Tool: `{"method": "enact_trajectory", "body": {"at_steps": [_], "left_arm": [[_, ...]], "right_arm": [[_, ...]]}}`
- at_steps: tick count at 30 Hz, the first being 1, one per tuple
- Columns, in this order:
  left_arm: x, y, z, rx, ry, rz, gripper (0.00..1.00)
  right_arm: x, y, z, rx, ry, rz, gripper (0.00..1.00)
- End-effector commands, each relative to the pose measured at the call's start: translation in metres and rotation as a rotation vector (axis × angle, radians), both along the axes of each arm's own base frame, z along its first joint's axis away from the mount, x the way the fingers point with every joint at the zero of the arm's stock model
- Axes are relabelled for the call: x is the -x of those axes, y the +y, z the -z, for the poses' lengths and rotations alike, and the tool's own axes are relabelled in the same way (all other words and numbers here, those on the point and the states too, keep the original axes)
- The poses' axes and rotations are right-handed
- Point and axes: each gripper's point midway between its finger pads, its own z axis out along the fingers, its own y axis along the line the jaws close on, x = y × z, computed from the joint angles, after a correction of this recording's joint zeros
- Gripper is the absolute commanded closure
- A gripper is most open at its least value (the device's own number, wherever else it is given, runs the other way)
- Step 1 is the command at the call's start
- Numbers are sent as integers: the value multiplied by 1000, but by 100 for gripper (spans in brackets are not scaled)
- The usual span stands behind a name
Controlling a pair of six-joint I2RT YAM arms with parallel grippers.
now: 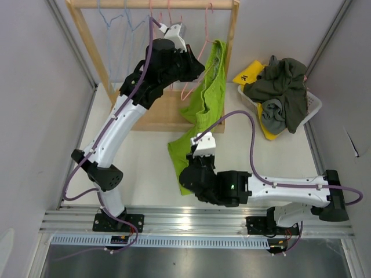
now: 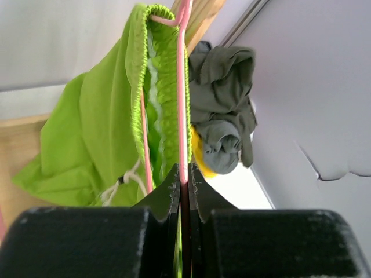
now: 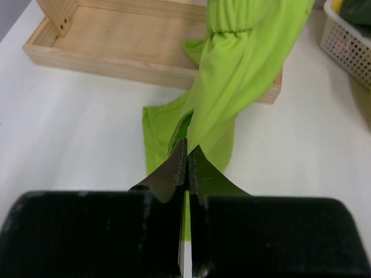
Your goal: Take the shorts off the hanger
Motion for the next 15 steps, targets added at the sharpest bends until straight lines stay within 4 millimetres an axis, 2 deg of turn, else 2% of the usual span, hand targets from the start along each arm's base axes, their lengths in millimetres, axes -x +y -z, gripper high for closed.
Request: {"method": "enact_trajectory", "body": {"at_steps": [1, 2, 3, 4, 5, 6, 7, 8, 9, 10, 12, 13, 14, 15], "left_arm": [[29, 29, -55, 98, -105, -8, 100], [34, 29, -39, 74, -70, 5, 100], [44, 29, -37, 72, -61, 32, 100], [47, 29, -11, 36, -10, 40, 100], [64, 38, -25, 55, -35, 49, 100], [73, 43, -27, 57, -39, 54, 100], [75, 45, -13, 40, -17, 49, 100], [86, 54, -24, 56, -37, 48, 100], [89, 57, -25, 53, -43, 47, 100], [92, 62, -31, 57, -55, 35, 100], [97, 69, -44, 60, -85, 24, 100], [97, 70, -48, 61, -97, 23, 100], [98, 77, -65, 74, -134, -3, 100], [93, 75, -65, 67, -134, -9, 100]], "right_arm": [[-42, -16, -42, -112, -49, 49, 100], [-55, -25, -58, -124, -79, 58, 100], [-69, -31, -64, -125, -92, 70, 100], [-94, -46, -76, -140, -109, 97, 100], [-107, -55, -84, -142, -123, 116, 100], [-121, -62, -86, -108, -128, 137, 100], [-143, -78, -101, -128, -145, 169, 100], [-154, -83, -102, -121, -145, 182, 100], [-163, -88, -103, -120, -141, 191, 100], [-176, -94, -94, -89, -116, 209, 100], [-180, -98, -86, -83, -94, 221, 100], [-176, -100, -83, -113, -82, 226, 100], [-171, -100, -61, -97, -51, 218, 100], [-167, -100, -51, -98, -37, 212, 100]]}}
